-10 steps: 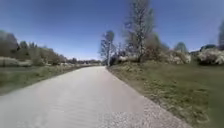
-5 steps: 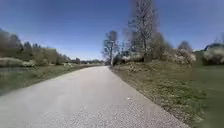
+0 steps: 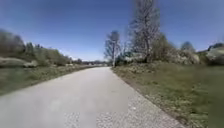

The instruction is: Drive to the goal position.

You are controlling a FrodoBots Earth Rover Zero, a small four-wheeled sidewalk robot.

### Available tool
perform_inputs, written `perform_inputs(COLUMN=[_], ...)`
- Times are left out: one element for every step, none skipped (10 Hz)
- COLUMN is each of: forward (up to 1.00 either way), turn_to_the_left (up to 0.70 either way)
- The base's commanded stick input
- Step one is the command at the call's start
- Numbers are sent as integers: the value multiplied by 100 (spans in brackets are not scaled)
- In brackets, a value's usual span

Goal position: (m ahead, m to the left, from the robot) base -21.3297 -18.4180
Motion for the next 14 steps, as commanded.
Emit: perform_inputs(forward=[70,70,70,70,70,70,12,0,0,0,0,0,0,0], turn_to_the_left=[14,14,14,14,14,14,60,70,70,70,70,70,70,70])
